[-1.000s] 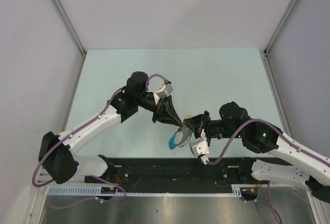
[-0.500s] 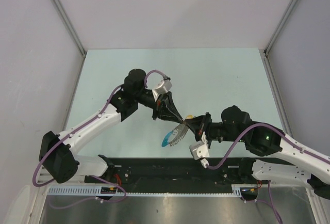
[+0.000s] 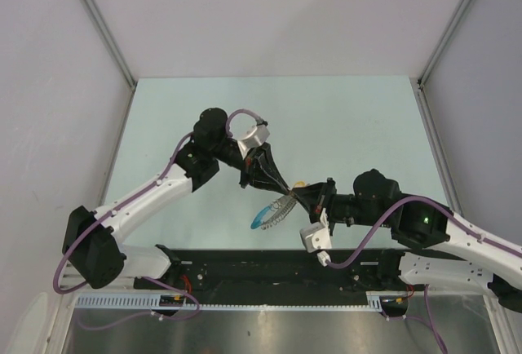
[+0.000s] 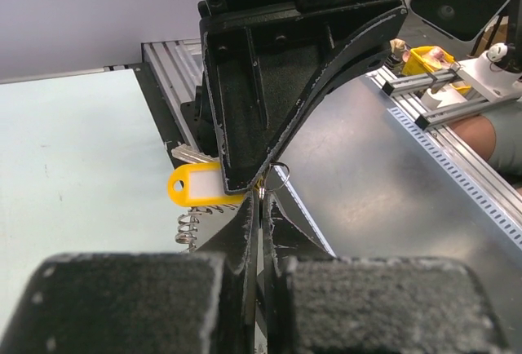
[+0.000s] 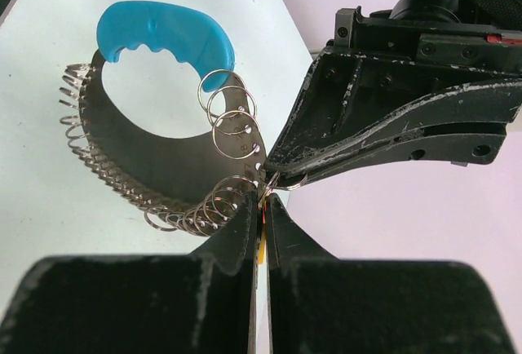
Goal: Remove the keys from the keyring
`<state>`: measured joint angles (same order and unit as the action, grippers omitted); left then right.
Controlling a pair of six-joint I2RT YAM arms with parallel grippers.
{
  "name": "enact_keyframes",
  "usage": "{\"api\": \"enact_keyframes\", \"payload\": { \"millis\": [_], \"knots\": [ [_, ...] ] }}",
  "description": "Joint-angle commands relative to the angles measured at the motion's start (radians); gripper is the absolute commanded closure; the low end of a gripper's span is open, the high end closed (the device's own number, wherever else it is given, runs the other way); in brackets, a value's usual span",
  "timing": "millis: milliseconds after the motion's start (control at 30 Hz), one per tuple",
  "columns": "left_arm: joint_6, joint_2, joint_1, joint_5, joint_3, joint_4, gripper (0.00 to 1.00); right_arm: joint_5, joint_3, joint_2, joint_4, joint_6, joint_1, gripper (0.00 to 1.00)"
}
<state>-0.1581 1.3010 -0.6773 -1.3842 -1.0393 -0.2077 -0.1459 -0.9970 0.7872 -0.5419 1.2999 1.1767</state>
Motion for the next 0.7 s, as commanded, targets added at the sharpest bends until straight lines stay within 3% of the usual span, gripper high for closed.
{"api": "enact_keyframes", "payload": {
  "millis": [0,300,667],
  "knots": [
    [-0.006,-0.048,0.004,-0.013,0.004,-0.082,1.00,0.012,0.009,-0.012,0.000,-0.031,0.009,1.00],
    [0.103,-0.078,0.019,0.272,-0.019,0.074,1.00,0.043,0.012,-0.016,0.007,-0.034,0.009,1.00],
    [0.103,-0.161,0.019,0.470,0.039,0.116,0.99,0.175,0.029,0.006,0.079,-0.037,0.012,1.00]
  ]
}}
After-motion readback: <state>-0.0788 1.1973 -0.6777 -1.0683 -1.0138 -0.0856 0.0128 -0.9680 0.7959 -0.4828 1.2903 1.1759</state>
